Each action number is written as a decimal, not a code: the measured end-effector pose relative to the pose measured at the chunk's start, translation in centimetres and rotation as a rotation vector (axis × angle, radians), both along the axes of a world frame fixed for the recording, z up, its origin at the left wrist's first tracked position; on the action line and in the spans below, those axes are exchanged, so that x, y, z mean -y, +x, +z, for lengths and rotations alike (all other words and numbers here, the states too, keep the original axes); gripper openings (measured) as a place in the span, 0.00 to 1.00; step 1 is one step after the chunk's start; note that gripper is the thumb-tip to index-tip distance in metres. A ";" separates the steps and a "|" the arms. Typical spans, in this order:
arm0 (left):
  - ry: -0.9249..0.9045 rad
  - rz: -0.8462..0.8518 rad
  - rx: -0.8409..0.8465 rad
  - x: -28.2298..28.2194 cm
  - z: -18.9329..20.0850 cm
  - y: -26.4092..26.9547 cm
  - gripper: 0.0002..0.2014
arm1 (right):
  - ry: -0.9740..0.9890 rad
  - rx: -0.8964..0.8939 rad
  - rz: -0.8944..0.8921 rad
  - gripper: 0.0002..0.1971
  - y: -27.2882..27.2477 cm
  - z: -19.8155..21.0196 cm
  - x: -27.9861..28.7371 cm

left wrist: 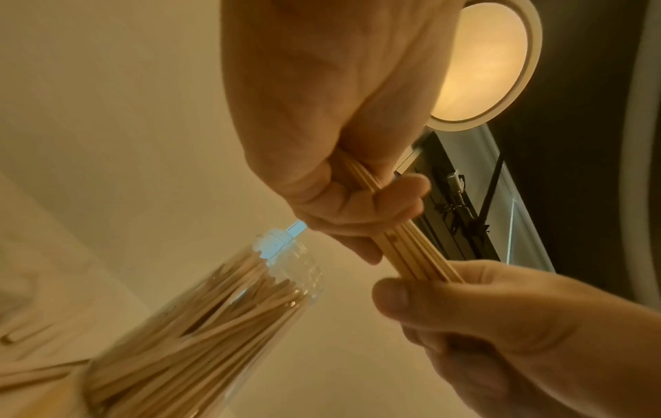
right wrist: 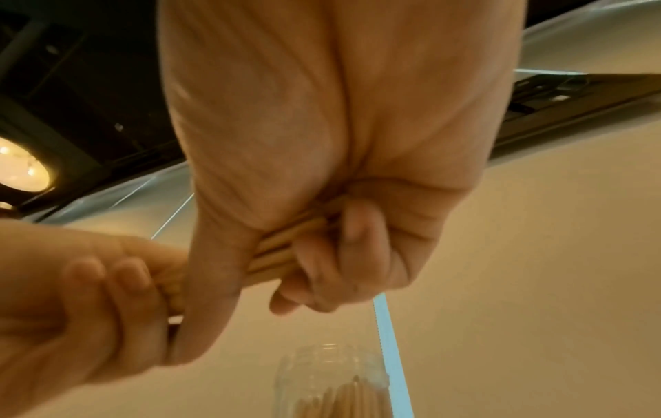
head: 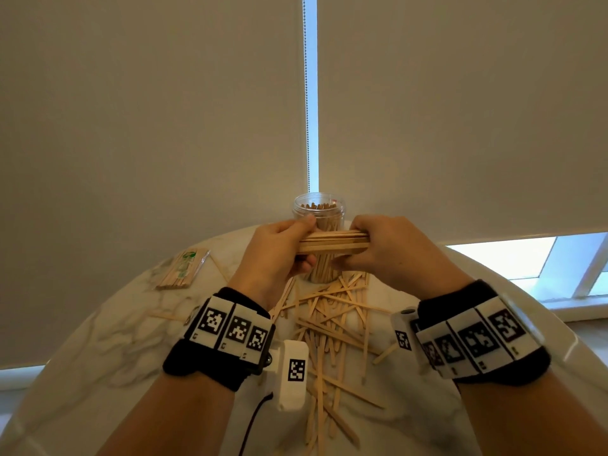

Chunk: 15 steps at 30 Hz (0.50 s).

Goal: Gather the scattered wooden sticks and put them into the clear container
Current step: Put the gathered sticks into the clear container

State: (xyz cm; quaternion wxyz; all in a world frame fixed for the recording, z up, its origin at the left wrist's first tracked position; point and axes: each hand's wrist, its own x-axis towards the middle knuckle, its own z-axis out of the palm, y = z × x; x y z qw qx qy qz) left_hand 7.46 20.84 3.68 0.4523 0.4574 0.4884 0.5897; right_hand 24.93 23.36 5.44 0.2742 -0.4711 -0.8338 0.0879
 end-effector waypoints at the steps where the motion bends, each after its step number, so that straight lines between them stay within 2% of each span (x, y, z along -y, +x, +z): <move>1: -0.007 -0.018 0.005 0.1 0.3 0.1 0.14 | 0.025 0.017 -0.029 0.18 0.1 0.0 -0.2; 4: -0.056 -0.085 0.024 0.4 1.2 0.4 0.20 | 0.060 0.080 -0.132 0.16 0.6 -0.2 -0.8; 6: -0.080 -0.021 0.035 0.2 1.4 0.0 0.24 | 0.043 0.099 -0.157 0.14 1.0 -0.3 -1.0; 9: -0.055 0.057 0.170 0.1 1.6 -0.2 0.26 | 0.031 0.113 -0.175 0.15 0.7 -0.3 -0.9; 12: -0.014 0.068 0.173 0.0 1.1 0.9 0.25 | 0.023 0.134 -0.148 0.17 -0.5 -0.6 -0.3; 15: 0.037 0.146 0.181 -0.3 0.5 1.2 0.20 | -0.031 0.100 -0.057 0.13 -0.9 -0.6 0.2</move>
